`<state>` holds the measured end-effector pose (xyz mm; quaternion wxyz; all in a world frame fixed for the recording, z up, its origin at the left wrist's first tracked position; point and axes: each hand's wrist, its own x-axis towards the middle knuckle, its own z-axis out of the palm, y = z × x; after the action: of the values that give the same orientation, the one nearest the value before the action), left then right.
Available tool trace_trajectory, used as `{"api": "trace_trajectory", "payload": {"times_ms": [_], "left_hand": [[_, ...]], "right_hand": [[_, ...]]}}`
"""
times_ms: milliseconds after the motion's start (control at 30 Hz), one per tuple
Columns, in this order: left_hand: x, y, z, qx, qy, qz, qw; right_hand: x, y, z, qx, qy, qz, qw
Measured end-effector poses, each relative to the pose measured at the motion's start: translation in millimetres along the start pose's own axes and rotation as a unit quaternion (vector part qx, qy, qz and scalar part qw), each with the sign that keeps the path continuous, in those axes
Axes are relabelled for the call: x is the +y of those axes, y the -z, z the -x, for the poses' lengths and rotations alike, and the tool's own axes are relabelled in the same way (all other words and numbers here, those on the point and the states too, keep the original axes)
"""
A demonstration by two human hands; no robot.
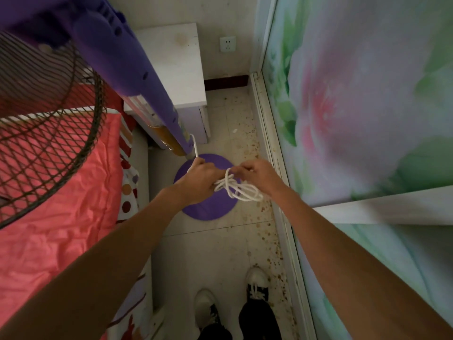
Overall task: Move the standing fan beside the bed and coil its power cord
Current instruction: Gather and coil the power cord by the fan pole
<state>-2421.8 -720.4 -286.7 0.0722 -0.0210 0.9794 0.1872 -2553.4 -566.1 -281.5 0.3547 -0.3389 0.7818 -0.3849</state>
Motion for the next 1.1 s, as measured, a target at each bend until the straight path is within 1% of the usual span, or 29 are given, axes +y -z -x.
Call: {"api": "trace_trajectory", "payload": {"times_ms": [67, 133, 167, 200, 267, 333, 400, 467, 500, 533, 567, 600, 667, 700, 733, 767, 800, 833, 867, 900, 933, 1000, 1033, 1067, 1100], "left_hand": [[5.4, 0.6, 2.5, 0.071, 0.029, 0.062, 0.995], [11.7, 0.1, -3.5, 0.085, 0.081, 0.082, 0.990], [14.8, -0.4, -9.0, 0.068, 0.113, 0.078, 0.988], [17.9, -1.4, -13.8, 0.039, 0.141, 0.053, 0.988], [20.2, -3.7, -19.9, -0.031, 0.168, -0.054, 0.984], [19.9, -7.2, -19.5, -0.087, 0.164, -0.149, 0.971], [19.2, -9.9, -17.2, -0.132, 0.136, -0.219, 0.957], [17.3, -9.2, -18.7, -0.158, 0.095, -0.244, 0.952], [15.1, -7.1, -19.8, -0.169, 0.073, -0.241, 0.953], [13.1, -4.0, -20.6, -0.173, 0.053, -0.227, 0.957], [10.5, -1.2, -20.8, -0.170, 0.036, -0.200, 0.964], [7.9, 0.5, -20.4, -0.157, 0.025, -0.167, 0.973], [3.1, 1.4, -17.1, -0.119, 0.022, -0.100, 0.988], [1.3, 0.3, -16.1, -0.091, 0.024, -0.071, 0.993], [1.2, -2.3, -14.3, -0.054, 0.028, -0.034, 0.998], [2.2, -4.9, -13.7, -0.013, 0.033, 0.010, 0.999], [4.1, -6.8, -14.0, 0.024, 0.043, 0.051, 0.997], [6.0, -8.6, -15.0, 0.050, 0.056, 0.078, 0.994], [7.0, -11.9, -17.6, 0.066, 0.069, 0.086, 0.992], [7.7, -14.4, -19.2, 0.070, 0.083, 0.078, 0.991], [7.1, -17.8, -18.9, 0.058, 0.095, 0.048, 0.993], [4.4, -25.4, -17.0, -0.003, 0.103, -0.062, 0.993], [3.4, -27.5, -16.8, -0.030, 0.104, -0.114, 0.987], [4.2, -29.3, -17.1, -0.052, 0.108, -0.155, 0.981], [5.0, -30.9, -18.0, -0.067, 0.113, -0.184, 0.974]], "right_hand": [[11.5, -16.3, 5.7, 0.002, -0.045, -0.064, 0.997], [12.1, -35.2, 21.1, 0.031, -0.047, -0.065, 0.996], [8.8, -43.4, 31.2, 0.031, -0.032, -0.044, 0.998], [5.0, -49.3, 42.0, 0.015, -0.016, -0.012, 1.000], [-0.2, -51.6, 60.6, -0.036, 0.008, 0.055, 0.998], [-6.4, -42.7, 69.6, -0.077, 0.045, 0.144, 0.986], [-16.7, -26.1, 65.0, -0.083, 0.089, 0.258, 0.958], [-26.7, -2.6, 50.1, -0.053, 0.143, 0.358, 0.921], [-28.7, 8.0, 39.1, -0.025, 0.169, 0.381, 0.909], [-26.8, 17.6, 28.0, 0.009, 0.183, 0.384, 0.905], [-21.1, 24.8, 17.6, 0.040, 0.175, 0.362, 0.915], [-13.1, 29.2, 9.0, 0.056, 0.143, 0.312, 0.938], [10.0, 25.3, 0.8, 0.036, 0.031, 0.165, 0.985], [21.8, 17.6, 1.3, 0.019, -0.029, 0.083, 0.996], [32.6, 7.7, 6.0, -0.005, -0.085, -0.010, 0.996], [40.8, -3.9, 12.3, -0.042, -0.134, -0.113, 0.984], [45.0, -16.9, 19.7, -0.086, -0.165, -0.217, 0.958], [44.9, -30.6, 26.5, -0.123, -0.177, -0.312, 0.925], [44.3, -41.9, 31.1, -0.131, -0.180, -0.371, 0.902], [43.0, -50.4, 33.7, -0.125, -0.179, -0.385, 0.897], [41.6, -55.6, 35.3, -0.120, -0.173, -0.363, 0.908], [42.3, -53.0, 38.4, -0.118, -0.151, -0.253, 0.948], [45.2, -48.4, 39.8, -0.120, -0.144, -0.212, 0.959], [49.8, -43.2, 42.3, -0.125, -0.148, -0.211, 0.958], [53.8, -37.7, 44.8, -0.131, -0.165, -0.263, 0.942]]}}
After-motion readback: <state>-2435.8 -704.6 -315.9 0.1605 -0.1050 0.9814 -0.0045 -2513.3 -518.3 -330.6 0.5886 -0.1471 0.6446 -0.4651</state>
